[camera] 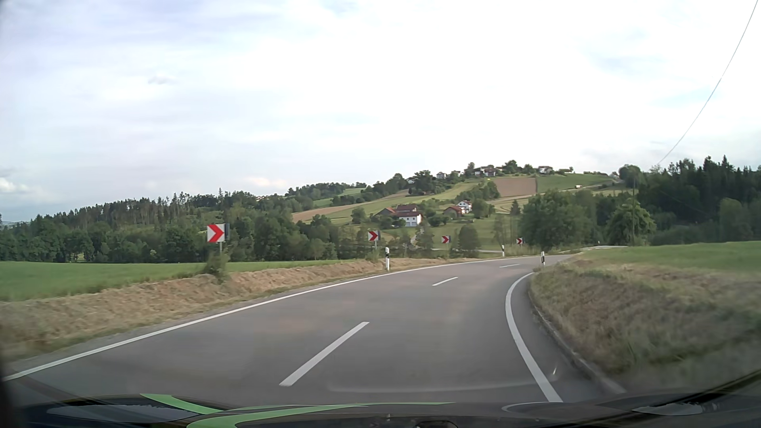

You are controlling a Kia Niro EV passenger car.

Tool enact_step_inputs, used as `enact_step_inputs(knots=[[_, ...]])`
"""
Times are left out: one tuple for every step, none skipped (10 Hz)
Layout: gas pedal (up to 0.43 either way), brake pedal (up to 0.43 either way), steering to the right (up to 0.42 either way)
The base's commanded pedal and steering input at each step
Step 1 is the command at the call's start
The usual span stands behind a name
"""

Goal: Follow the waypoints while adhering to traffic rules and regulations

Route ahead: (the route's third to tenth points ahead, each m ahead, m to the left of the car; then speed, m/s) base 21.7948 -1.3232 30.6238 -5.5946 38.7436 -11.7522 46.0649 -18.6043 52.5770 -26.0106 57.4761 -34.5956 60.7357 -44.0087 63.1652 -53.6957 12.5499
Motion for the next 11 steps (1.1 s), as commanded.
enact_step_inputs(knots=[[0.000,0.000,0.093],[0.000,0.000,0.088],[0.000,0.000,0.083],[0.000,0.000,0.083],[0.000,0.000,0.083],[0.000,0.000,0.082],[0.000,0.000,0.079],[0.000,0.091,0.076],[0.000,0.134,0.076],[0.000,0.159,0.076],[0.000,0.159,0.076]])
